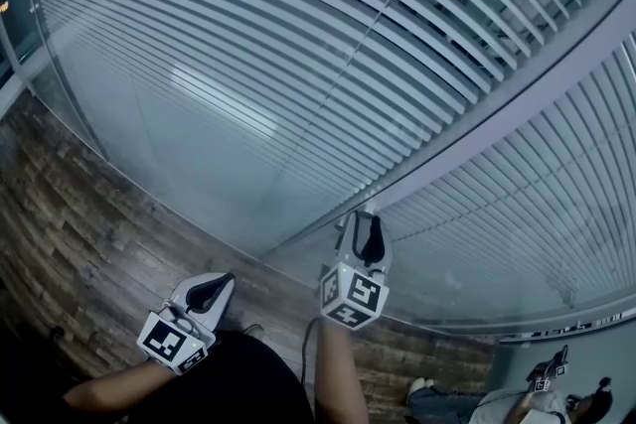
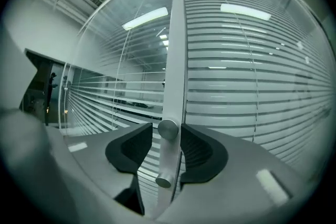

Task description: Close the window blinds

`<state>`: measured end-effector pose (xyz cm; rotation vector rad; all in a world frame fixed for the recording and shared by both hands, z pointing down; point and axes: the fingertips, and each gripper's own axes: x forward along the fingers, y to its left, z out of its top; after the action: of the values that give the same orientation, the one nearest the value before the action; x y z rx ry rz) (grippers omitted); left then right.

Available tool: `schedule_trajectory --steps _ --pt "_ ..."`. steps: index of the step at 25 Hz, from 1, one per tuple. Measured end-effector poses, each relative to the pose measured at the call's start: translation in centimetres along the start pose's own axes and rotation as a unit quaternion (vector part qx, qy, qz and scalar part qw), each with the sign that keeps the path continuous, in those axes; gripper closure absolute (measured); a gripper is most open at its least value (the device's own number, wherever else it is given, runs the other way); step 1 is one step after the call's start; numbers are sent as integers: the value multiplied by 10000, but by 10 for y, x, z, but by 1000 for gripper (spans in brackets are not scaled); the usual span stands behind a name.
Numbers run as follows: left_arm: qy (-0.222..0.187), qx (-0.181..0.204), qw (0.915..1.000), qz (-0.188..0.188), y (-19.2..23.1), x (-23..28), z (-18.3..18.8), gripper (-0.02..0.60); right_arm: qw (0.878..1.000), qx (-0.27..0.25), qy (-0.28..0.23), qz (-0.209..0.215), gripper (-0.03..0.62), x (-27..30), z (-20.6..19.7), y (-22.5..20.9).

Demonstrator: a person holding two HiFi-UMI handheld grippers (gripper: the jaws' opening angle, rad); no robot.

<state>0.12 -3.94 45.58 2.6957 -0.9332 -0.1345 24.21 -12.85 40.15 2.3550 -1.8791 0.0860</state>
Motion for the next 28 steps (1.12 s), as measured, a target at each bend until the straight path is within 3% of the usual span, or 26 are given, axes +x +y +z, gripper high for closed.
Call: schedule_trajectory --steps 4,8,15,18,22,25,28 --pt "-3 -14 10000 52 0 0 0 583 9997 172 -62 -137 432 1 0 -7" --pt "-33 -21 9999 99 5 0 3 583 9997 23 -100 -216 464 3 4 -5" --pt "-71 -39 9999 149 12 -3 3 583 9920 -1260 -27 -94 467 2 2 4" --pt "-98 -41 9998 182 12 -4 4 583 9727 -2319 6 -7 465 2 2 8" --pt "-68 -71 9998 156 8 -1 0 583 9236 -3832 -83 73 467 1 0 9" --pt "-19 -107 9998 144 6 0 0 583 8956 -4444 -33 179 467 0 0 10" --pt "12 -109 9999 114 2 2 -3 583 8864 -4623 38 214 467 1 -2 10"
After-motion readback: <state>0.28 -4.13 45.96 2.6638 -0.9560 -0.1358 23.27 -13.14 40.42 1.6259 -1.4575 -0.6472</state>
